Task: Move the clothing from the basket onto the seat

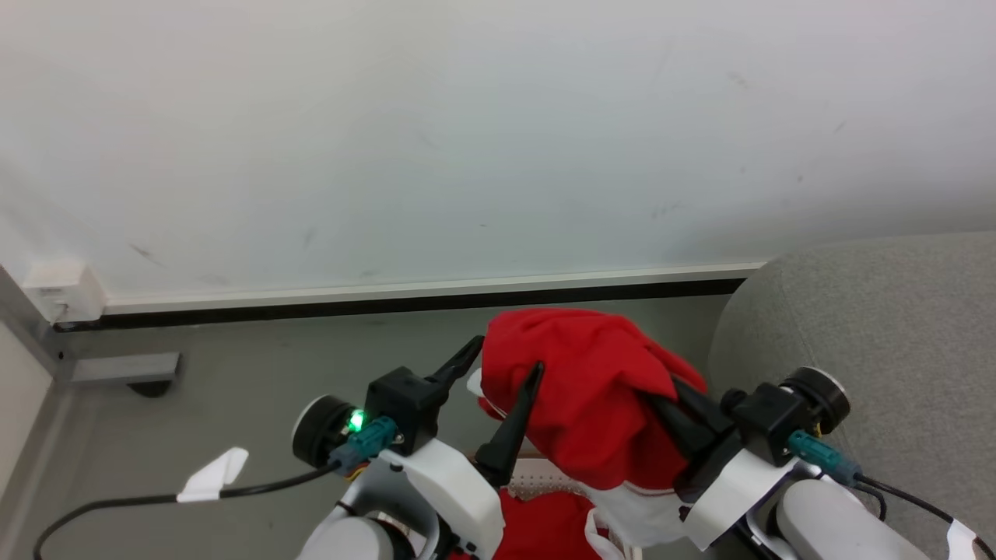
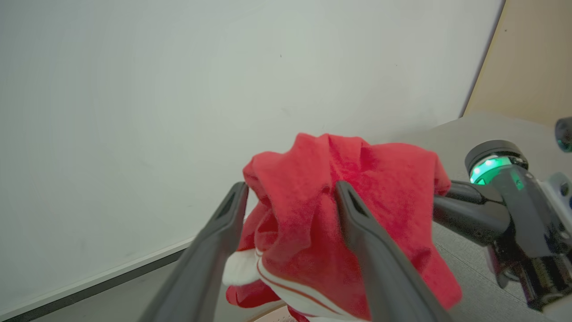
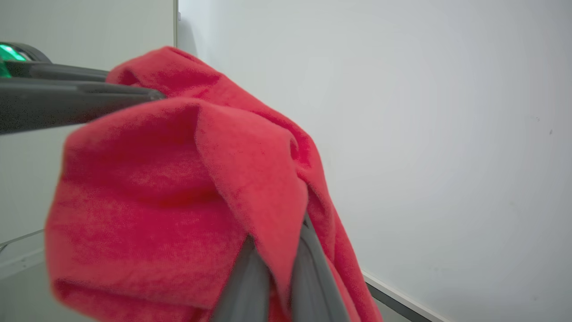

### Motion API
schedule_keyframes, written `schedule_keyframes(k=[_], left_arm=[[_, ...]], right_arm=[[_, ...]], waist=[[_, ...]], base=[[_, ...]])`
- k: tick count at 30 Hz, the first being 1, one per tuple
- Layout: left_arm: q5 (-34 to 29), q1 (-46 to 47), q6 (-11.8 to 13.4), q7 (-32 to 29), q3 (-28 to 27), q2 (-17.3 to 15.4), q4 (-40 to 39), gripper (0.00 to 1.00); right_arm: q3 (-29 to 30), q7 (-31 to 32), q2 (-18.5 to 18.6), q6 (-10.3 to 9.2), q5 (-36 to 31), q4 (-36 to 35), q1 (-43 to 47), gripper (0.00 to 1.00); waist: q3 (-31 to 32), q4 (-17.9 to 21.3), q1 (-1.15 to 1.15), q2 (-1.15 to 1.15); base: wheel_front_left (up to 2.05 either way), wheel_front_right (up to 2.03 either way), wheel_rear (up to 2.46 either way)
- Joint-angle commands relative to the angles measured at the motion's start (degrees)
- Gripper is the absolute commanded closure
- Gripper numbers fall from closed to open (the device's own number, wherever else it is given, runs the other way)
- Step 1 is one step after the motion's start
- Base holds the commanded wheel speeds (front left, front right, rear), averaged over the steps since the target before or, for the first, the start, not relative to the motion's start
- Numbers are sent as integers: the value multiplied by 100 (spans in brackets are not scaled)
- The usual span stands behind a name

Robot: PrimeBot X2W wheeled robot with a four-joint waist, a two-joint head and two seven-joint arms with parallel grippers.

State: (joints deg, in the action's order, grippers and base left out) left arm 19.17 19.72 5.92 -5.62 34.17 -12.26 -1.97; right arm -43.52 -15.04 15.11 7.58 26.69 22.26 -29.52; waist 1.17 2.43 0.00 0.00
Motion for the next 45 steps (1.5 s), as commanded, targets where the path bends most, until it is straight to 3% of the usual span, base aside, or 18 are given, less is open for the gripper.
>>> schedule_keyframes(k=[1, 20, 28, 36, 42, 45], left_arm=[[-7, -71, 7, 28, 5, -19, 22, 0], [10, -186, 13, 248, 272, 135, -29, 0], [-37, -113, 19, 217, 364, 135, -61, 0], [-224, 350, -102, -22, 461, 60, -251, 0], [-455, 1136, -318, -268, 475, -45, -433, 0], [-592, 1574, -426, -312, 442, -68, -469, 0]], right_arm=[[50, -21, 61, -16, -35, -18, 25, 100], [1460, -20, 980, -16, -325, -605, 444, 100], [1953, -9, 1060, -16, -316, -798, 749, 100], [2778, 19, 730, -16, -450, -899, 589, 100], [3780, 158, 537, -16, -584, -834, -238, 100], [4321, 322, 719, -16, -656, -732, -874, 100]], waist=[[-3, 52, 0, 0], [-192, 1550, 0, 0], [-361, 1943, 0, 0], [-1238, 1827, 0, 0], [-2469, 1499, 0, 0], [-3113, 1294, 0, 0]], base=[[0, 0, 0], [0, 0, 0], [0, 0, 0], [0, 0, 0], [0, 0, 0], [0, 0, 0]])
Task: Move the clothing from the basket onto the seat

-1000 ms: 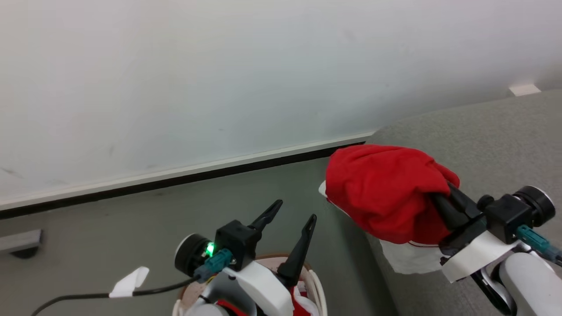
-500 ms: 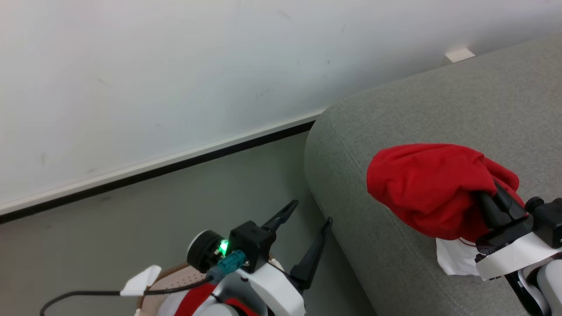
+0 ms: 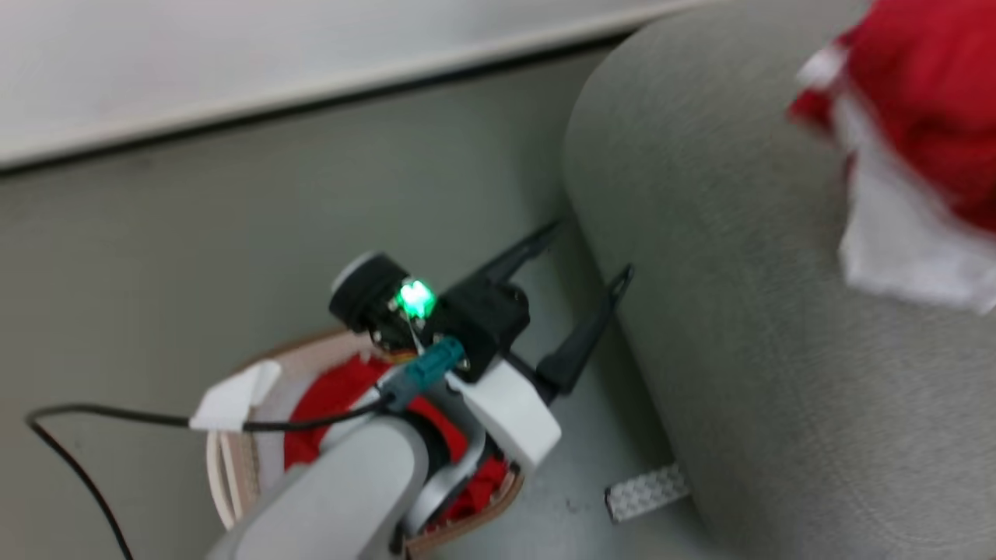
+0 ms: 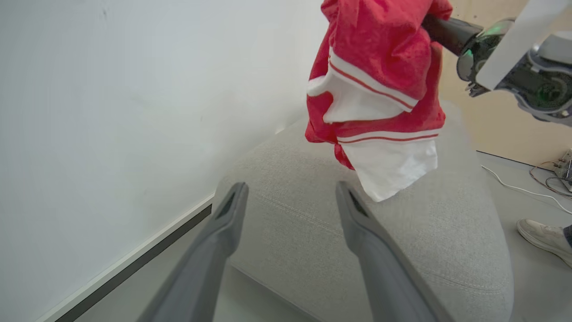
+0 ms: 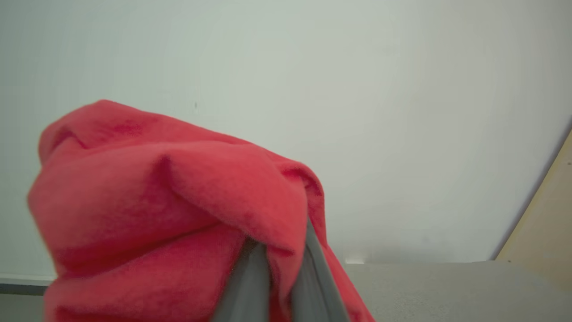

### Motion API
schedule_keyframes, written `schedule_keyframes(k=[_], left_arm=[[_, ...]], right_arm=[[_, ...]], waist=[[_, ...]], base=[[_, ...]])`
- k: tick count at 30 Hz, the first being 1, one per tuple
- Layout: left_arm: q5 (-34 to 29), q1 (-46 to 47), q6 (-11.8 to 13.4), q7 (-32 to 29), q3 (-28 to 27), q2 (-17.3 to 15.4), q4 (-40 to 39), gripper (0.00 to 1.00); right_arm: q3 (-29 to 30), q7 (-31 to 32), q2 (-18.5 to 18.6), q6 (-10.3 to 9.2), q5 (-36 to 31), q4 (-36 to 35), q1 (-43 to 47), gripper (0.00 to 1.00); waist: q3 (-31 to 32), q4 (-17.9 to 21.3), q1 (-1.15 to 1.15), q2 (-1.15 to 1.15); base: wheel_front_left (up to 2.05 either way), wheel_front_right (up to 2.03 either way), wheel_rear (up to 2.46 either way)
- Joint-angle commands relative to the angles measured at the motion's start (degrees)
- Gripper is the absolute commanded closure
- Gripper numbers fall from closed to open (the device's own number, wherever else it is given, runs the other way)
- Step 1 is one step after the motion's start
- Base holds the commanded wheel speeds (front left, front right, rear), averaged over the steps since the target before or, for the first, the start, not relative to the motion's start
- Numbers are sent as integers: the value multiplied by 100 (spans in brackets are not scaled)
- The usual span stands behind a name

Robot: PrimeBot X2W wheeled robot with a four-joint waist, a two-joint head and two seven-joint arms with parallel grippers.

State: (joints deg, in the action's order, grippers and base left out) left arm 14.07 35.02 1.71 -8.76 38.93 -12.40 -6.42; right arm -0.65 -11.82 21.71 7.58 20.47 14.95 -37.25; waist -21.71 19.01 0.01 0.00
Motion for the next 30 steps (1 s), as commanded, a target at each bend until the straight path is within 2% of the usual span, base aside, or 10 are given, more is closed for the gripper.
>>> schedule_keyframes(k=[1, 7, 10, 16, 17, 18, 19, 20, 25, 30], left_arm=[[-123, 200, -37, 18, -52, -50, -37, 0], [-254, 895, -130, -6, -184, -58, -49, 0], [-279, 1016, -129, 39, -217, -57, -39, 0], [-324, 1035, -54, 140, -257, -125, 15, 0], [-321, 1005, -42, 155, -256, -140, 26, 0], [-316, 968, -34, 154, -254, -148, 44, 0], [-311, 930, -18, 183, -251, -162, 72, 0], [-295, 898, -14, 192, -244, -170, 94, 0], [-181, 767, 21, 239, -295, -237, 181, 0], [10, 474, 100, 445, -460, -363, 349, 0]], right_arm=[[187, 63, 136, -16, -52, 63, -333, 100], [985, 404, 480, -16, -270, 633, -1648, 100], [1233, 454, 582, -16, -463, 979, -1938, 100], [2152, 338, 556, -16, -1546, 2498, -2241, 100], [2264, 251, 500, -16, -1745, 2666, -2213, 87], [2366, 166, 456, -16, -1872, 2848, -2194, 62], [2446, 84, 355, -16, -2031, 2977, -2145, 4], [2470, 41, 288, -16, -2115, 3133, -2116, 0], [2474, -111, 148, -16, -2347, 3416, -2022, 0], [2297, -284, -73, -16, -2478, 3227, -1657, 0]], waist=[[-1027, -435, -1, 0], [-2075, -746, -1, 0], [-2271, -831, -1, 0], [-2550, -967, -1, 0], [-2548, -959, -1, 0], [-2534, -951, -1, 0], [-2497, -937, -1, 0], [-2449, -928, -1, 0], [-2190, -854, -1, 0], [-1596, -737, -1, 0]], base=[[0, 0, 0], [0, 0, 0], [0, 0, 0], [0, 0, 0], [0, 0, 0], [0, 0, 0], [0, 0, 0], [0, 0, 0], [0, 0, 0], [0, 0, 0]])
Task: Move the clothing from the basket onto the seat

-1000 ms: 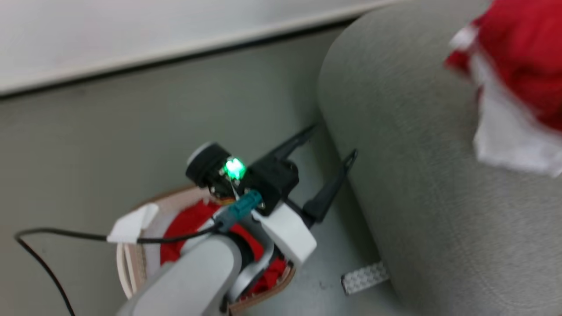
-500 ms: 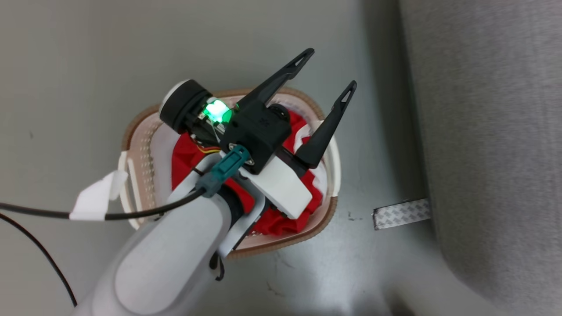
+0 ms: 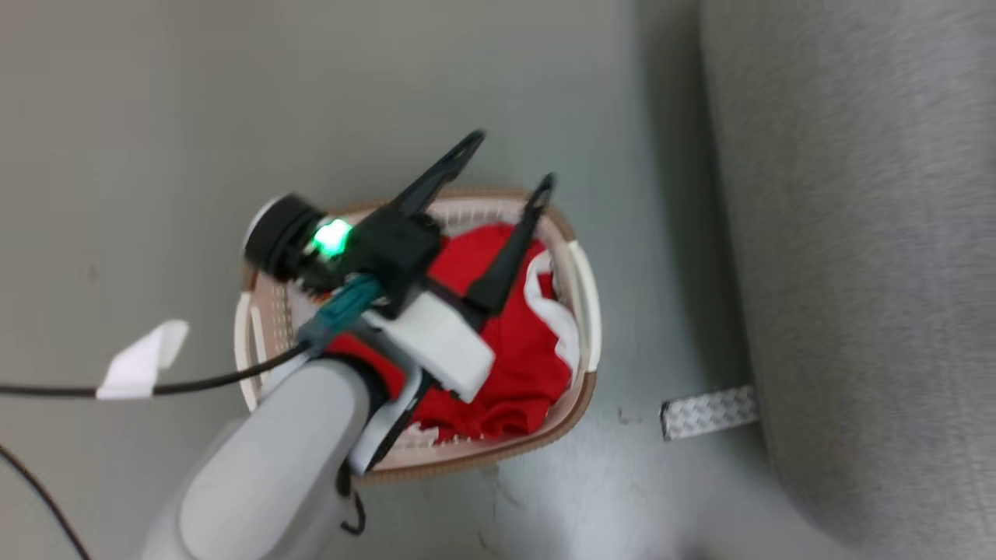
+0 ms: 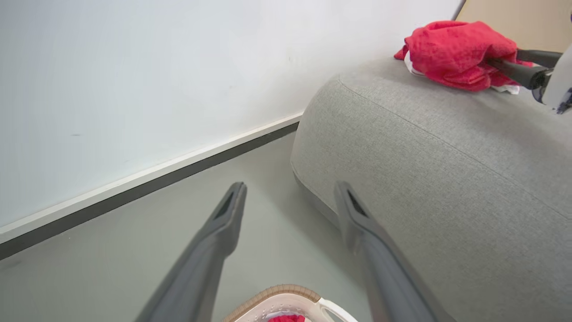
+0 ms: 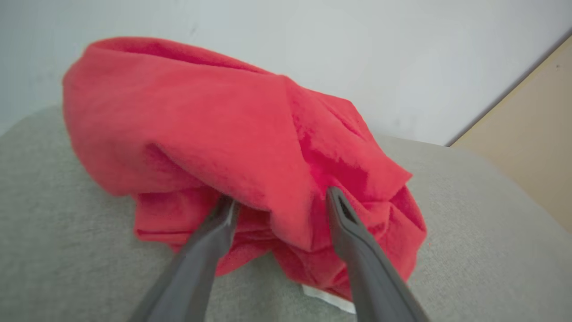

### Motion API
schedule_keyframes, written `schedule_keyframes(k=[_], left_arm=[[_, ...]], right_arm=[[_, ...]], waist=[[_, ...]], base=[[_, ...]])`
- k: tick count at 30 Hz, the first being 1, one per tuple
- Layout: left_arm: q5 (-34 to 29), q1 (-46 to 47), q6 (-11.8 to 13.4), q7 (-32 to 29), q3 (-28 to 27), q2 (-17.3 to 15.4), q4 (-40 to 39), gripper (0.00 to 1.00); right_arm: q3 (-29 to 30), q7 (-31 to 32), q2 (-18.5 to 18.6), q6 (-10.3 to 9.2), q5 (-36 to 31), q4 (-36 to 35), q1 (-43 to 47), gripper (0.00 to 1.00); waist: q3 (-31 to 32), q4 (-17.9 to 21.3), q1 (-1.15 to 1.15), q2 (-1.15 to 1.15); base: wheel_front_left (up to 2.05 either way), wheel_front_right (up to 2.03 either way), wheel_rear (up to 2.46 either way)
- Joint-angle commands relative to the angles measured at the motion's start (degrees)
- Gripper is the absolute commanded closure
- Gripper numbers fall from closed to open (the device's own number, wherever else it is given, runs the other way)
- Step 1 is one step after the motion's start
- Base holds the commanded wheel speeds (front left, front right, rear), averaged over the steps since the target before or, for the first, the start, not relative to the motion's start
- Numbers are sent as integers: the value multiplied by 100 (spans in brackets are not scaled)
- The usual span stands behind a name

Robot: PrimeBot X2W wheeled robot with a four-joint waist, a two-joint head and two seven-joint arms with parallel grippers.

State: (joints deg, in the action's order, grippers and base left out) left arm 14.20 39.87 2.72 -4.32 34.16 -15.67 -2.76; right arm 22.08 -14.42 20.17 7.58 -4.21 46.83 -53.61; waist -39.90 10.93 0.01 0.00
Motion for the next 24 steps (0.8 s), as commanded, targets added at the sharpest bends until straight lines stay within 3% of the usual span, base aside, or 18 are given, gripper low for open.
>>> schedule_keyframes(k=[1, 8, 15, 24], left_arm=[[35, -98, 25, 59, -23, -52, 15, 0], [413, -966, 290, 589, -305, -105, 354, 0], [666, -1803, 548, 1049, -414, -83, 652, 0], [837, -2948, 992, 1557, -724, -279, 975, 0]], right_arm=[[-17, -42, 24, -16, -28, -72, 86, 0], [-429, -74, -538, -16, 115, -1302, 1242, 0], [-862, -38, -988, -16, 261, -2639, 2797, 0], [-1543, 99, -1592, -16, 495, -3329, 4325, 0]], waist=[[383, 81, -1, 0], [1833, -44, -1, 0], [3029, -534, -1, 0], [3977, -1040, -1, 0]], base=[[0, 0, 0], [0, 0, 0], [0, 0, 0], [0, 0, 0]])
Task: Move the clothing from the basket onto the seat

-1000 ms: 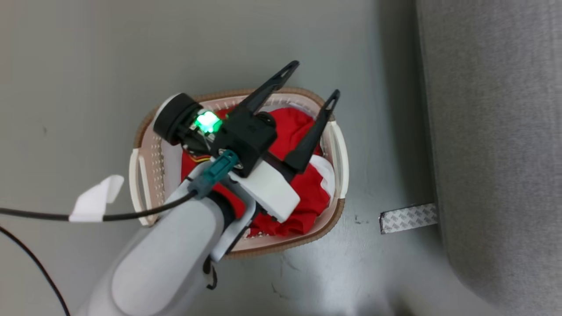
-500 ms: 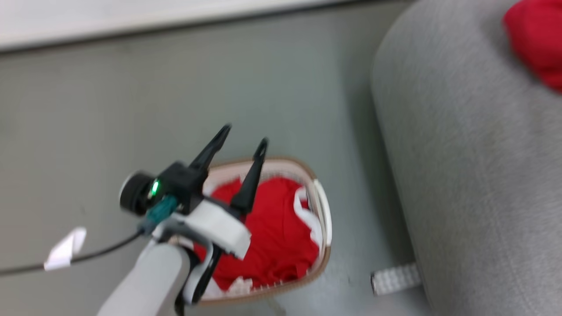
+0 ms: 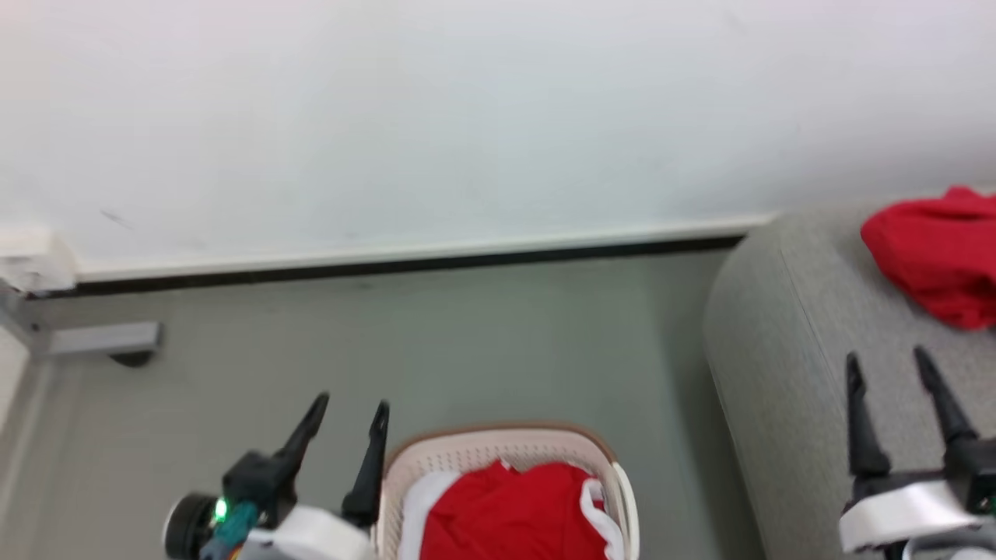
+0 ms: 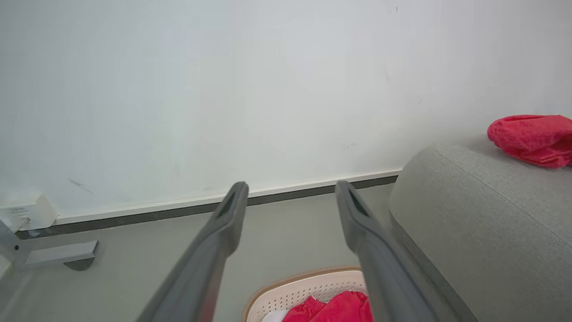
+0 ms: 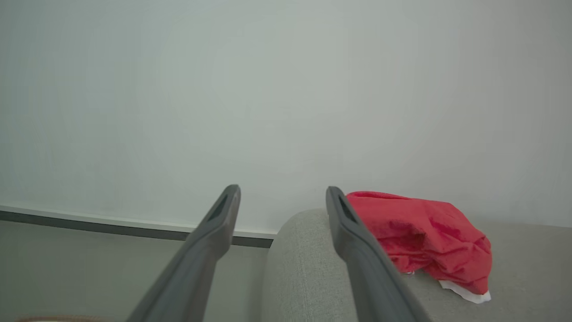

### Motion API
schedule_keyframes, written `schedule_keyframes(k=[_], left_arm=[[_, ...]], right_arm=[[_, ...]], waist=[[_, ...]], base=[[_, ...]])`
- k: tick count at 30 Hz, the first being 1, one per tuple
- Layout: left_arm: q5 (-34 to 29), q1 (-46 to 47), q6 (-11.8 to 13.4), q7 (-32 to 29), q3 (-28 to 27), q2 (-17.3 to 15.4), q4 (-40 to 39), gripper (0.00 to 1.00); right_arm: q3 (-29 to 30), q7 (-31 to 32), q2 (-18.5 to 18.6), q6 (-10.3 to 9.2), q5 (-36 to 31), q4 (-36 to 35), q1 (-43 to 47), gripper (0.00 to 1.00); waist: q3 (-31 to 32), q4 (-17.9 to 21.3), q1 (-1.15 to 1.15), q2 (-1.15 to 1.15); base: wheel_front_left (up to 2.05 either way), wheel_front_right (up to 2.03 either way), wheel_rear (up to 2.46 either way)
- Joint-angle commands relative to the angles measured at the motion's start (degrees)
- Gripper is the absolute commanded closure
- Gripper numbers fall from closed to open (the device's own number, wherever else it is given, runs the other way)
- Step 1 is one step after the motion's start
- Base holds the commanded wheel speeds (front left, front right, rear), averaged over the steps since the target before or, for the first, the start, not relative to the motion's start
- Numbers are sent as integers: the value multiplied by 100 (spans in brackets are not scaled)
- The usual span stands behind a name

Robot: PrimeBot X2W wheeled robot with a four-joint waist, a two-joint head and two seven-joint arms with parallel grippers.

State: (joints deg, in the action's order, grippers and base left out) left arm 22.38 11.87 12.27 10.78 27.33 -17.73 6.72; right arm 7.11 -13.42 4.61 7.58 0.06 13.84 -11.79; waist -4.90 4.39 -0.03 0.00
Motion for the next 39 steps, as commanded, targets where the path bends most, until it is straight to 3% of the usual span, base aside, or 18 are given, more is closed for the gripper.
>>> schedule_keyframes(k=[1, 10, 23, 39], left_arm=[[38, -267, 82, 91, -68, -98, 49, 0], [221, -1087, 325, 402, -492, -75, 262, 0], [-83, -1541, 56, 440, -1156, 173, 231, 0], [-429, -1568, -300, 439, -1519, 499, 330, 0]], right_arm=[[-72, -7, -57, -16, 104, -50, 254, 0], [-403, -114, -168, -16, 191, 172, 1040, 0], [-350, -177, -167, -16, 395, 526, 1248, 0], [-366, -181, -168, -16, 475, 462, 1212, 0]], waist=[[524, -418, 3, 0], [791, -653, 3, 0], [861, -570, 3, 0], [829, -530, 3, 0]], base=[[0, 0, 0], [0, 0, 0], [0, 0, 0], [0, 0, 0]])
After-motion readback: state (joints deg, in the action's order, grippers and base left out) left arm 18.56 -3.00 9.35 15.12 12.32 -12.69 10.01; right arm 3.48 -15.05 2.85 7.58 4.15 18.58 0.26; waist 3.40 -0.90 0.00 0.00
